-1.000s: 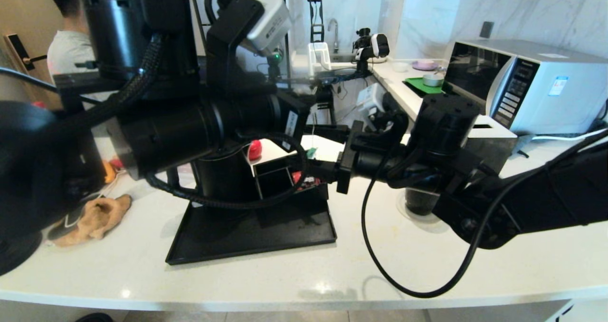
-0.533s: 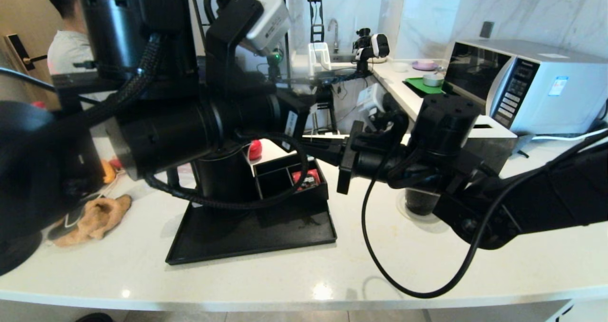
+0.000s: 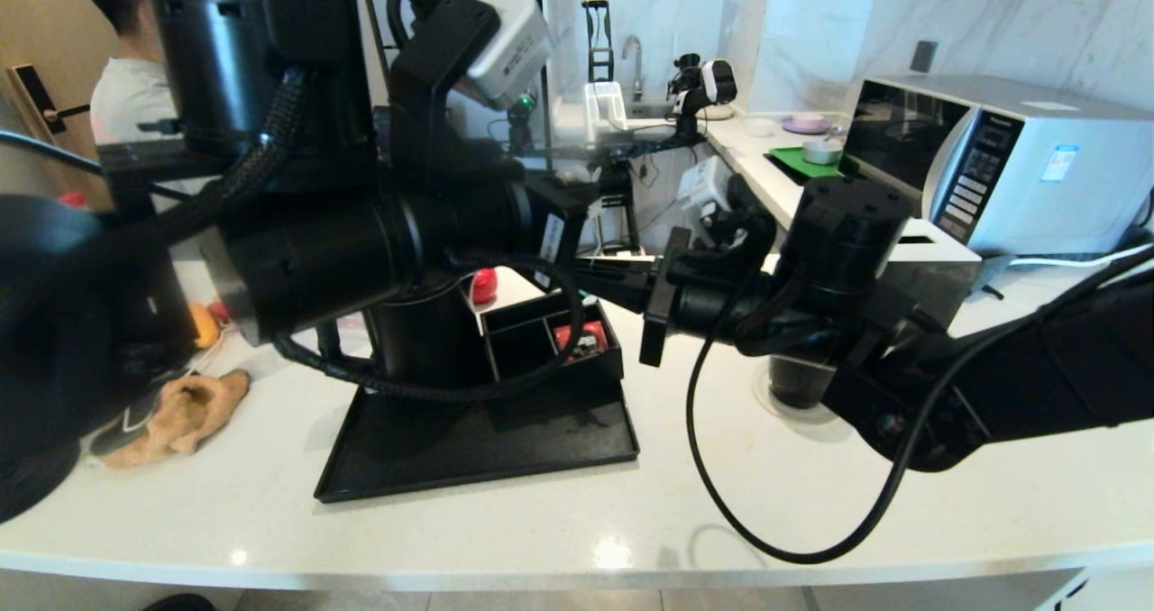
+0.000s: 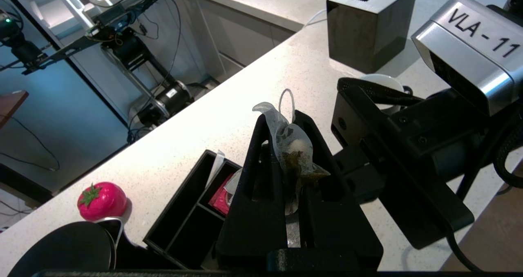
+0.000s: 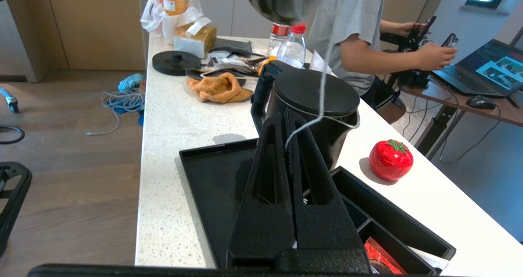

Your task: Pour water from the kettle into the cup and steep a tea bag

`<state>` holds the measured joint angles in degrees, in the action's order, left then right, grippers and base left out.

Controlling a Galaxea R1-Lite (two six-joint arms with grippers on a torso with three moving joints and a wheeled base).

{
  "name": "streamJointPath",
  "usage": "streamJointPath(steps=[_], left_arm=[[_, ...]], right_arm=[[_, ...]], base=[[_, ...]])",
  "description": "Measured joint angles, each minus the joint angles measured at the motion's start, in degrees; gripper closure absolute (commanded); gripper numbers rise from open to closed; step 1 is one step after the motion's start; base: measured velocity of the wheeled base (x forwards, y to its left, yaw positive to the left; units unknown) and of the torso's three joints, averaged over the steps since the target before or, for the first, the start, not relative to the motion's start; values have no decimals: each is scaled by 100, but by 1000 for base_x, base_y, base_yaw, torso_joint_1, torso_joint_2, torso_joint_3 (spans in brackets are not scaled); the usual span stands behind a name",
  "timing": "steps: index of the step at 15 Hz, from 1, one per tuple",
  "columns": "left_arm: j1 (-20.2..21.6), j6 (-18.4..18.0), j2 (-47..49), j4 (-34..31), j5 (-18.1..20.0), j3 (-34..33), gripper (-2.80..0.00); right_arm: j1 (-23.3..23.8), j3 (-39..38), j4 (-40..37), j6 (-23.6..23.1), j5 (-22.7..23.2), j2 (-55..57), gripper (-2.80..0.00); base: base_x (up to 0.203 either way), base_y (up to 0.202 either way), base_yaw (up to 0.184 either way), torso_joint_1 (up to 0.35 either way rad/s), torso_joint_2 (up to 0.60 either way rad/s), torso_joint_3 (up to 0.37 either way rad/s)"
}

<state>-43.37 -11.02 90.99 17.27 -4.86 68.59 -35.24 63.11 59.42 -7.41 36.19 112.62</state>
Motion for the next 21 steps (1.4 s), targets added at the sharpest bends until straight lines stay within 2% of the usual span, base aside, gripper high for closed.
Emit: streamJointPath(steps=[3,7,11,13,20,21], left_arm=[[-15,-5,-59,-10,-60,-102,0],[-96,-9,-268,-5,-84,-570,0],[-393,16,-364,-4,-257,-809,0],[-479,157,-375,-7,-275,-948,0],[-491,369,-345,4,-293,-1265,0],[-489,368,-330,3,-291,-1267,-58]], right_arm=[[225,20,0,2,-6,0,0],[506,23,6,-5,-17,-16,0],[549,23,6,-9,-101,-24,0],[554,23,9,-18,-108,-29,0],[549,94,1,-9,-106,-107,0],[549,95,1,-9,-106,-124,0]], base=[[0,0,0,0,0,0],[0,0,0,0,0,0],[0,0,0,0,0,0],[0,0,0,0,0,0],[0,0,0,0,0,0],[0,0,0,0,0,0]])
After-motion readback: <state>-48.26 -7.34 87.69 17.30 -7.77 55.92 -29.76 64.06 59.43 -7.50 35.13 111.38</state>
